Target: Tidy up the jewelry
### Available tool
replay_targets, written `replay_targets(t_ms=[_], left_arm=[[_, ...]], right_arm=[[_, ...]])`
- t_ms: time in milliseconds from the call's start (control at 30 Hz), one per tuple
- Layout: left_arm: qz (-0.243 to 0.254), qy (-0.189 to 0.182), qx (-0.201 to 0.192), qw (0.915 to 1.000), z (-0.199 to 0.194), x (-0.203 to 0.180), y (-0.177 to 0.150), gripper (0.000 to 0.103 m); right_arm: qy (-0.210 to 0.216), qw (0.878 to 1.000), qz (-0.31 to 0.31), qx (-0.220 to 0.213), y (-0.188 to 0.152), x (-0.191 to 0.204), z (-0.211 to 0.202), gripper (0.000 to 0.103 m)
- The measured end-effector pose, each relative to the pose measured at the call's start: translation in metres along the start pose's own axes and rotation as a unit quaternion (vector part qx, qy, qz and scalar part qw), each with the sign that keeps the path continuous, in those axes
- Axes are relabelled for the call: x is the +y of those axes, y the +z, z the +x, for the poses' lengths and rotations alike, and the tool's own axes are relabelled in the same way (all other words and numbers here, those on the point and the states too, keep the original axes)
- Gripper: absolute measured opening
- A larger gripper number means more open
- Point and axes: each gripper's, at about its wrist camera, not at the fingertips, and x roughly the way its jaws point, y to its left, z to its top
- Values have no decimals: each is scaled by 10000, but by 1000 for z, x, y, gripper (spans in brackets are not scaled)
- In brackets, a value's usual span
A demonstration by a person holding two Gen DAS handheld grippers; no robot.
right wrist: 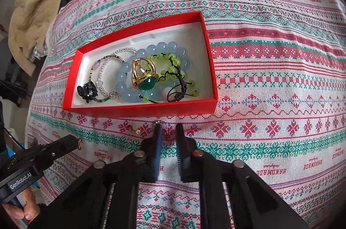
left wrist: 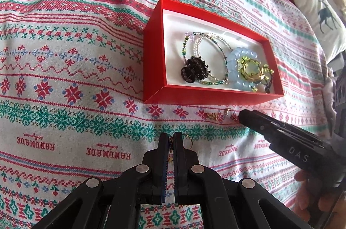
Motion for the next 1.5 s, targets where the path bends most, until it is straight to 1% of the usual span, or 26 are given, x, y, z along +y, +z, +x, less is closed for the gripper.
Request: replay_targets(t_ms=[167,233,267,333,367,433,467,800,1033,1133,1300,1500], left_arm=[[43,29,27,10000,3,-3,-4,0],[61,31,47,10000,4,-4,-5,0],[68,33,60,10000,5,-4,-6,0],[70,41,78,9999,7,-6,-6,0],[74,43,81,9999,7,-6,-7,0],[75,42,80,9999,7,-5,-6,0],[73,40,78,9999,7,-5,-6,0],[67,3,32,10000,4,-5,-1,0],[73,-83,-73,9999,-3,-8,4,0],[100,-158,-195,9996,-9,-10,8,0],[194,-238,-530,9981,-19,-16,20,0],[220,-384,-831,9956,-19,-21,39,0]], right_arm=[[-175,9996,-240,42,4,19,18,34],[-368,9983,-448,10,2,27,26,34],[-476,9973,-555,-36,2,31,27,33],[-616,9959,-664,-44,3,34,27,22],[-589,9961,-651,-25,4,33,27,16],[-484,9972,-564,7,5,28,26,14],[-450,9976,-526,29,5,25,24,5],[273,9996,-33,40,2,-1,5,1],[508,9987,-1,-44,-1,-1,-15,1],[653,9977,-60,-163,0,5,-28,1],[883,9950,-157,-437,10,15,-45,1],[962,9939,-160,-512,23,24,-38,2]])
